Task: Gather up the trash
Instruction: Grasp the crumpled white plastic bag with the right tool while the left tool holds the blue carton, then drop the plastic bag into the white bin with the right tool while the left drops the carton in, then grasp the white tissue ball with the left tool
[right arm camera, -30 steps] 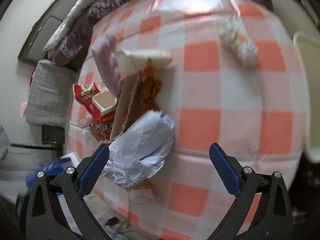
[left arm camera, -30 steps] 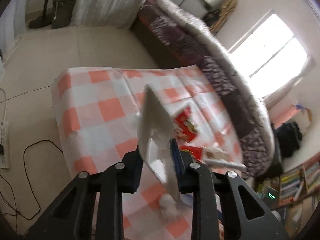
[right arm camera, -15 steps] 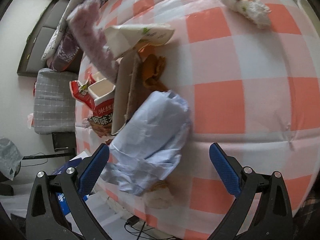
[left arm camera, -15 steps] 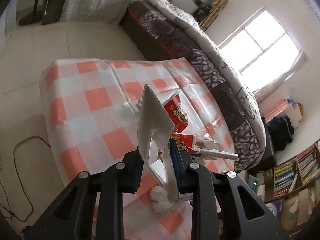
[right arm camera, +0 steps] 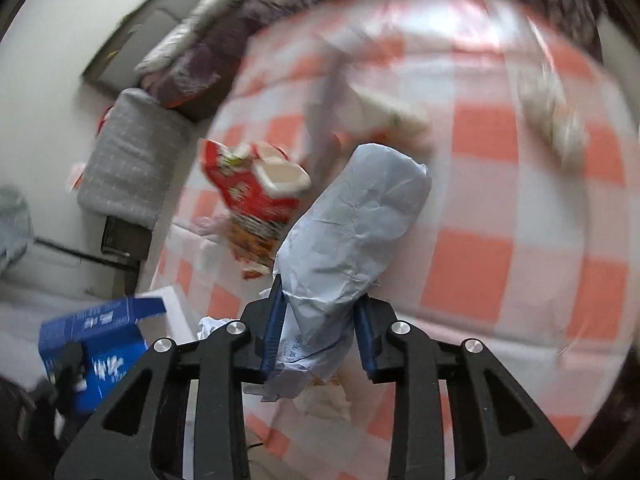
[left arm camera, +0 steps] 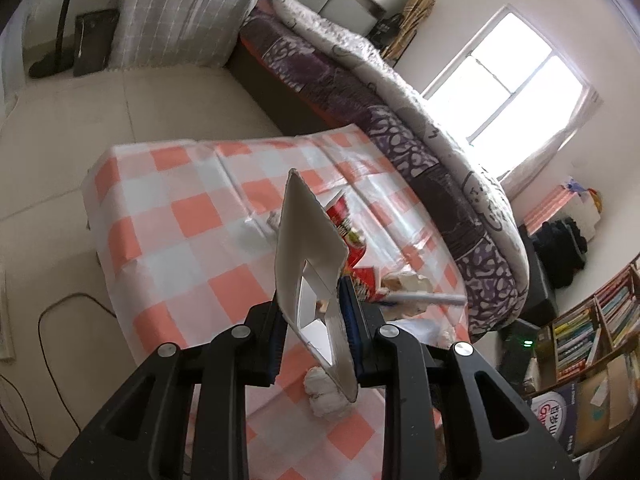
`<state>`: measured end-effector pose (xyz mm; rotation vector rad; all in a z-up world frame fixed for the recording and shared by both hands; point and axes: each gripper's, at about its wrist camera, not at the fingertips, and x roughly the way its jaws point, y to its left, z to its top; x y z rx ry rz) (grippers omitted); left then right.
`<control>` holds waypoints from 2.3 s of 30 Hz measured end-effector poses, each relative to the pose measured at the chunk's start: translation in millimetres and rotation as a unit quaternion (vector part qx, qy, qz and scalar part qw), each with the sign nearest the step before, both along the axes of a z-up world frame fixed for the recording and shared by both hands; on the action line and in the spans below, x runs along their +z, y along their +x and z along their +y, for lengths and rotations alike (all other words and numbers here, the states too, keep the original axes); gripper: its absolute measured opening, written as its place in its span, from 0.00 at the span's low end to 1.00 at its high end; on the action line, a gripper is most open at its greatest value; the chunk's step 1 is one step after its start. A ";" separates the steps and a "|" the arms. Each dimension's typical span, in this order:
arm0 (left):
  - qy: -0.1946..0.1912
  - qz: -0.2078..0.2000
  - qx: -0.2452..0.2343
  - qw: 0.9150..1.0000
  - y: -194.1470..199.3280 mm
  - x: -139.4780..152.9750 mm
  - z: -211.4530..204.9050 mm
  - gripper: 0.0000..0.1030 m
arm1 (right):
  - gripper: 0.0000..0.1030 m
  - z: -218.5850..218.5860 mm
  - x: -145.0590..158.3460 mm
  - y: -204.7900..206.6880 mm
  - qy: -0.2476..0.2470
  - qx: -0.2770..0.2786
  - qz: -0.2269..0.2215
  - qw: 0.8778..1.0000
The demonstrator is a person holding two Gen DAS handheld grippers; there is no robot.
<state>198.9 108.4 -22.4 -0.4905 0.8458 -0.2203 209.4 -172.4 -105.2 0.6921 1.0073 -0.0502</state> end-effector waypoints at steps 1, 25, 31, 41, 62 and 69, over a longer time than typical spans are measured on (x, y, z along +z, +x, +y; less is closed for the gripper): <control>0.005 -0.007 -0.002 1.000 -2.1 3.4 -2.4 0.25 | 0.29 0.3 9.4 -4.5 -0.016 0.007 -0.015 1.000; 0.059 -0.089 -0.107 0.989 -34.3 33.4 -100.4 0.25 | 0.30 -76.7 87.4 -101.9 -0.298 -0.022 -0.095 0.950; 0.054 -0.099 -0.162 0.980 -44.2 34.5 -148.2 0.25 | 0.36 -139.3 71.1 -131.7 -0.272 -0.082 -0.008 0.959; 0.048 -0.096 -0.279 0.954 -81.8 22.8 -249.8 0.25 | 0.84 -208.4 99.0 -178.8 -0.278 -0.221 -0.041 0.934; -0.006 -0.037 -0.379 0.925 -119.8 -6.0 -345.1 0.77 | 0.92 -259.1 120.3 -219.0 -0.236 -0.321 -0.097 0.912; 0.100 -0.020 -0.241 0.965 -86.3 -21.1 -287.8 0.81 | 0.93 -221.4 111.2 -182.3 -0.231 -0.243 -0.089 0.938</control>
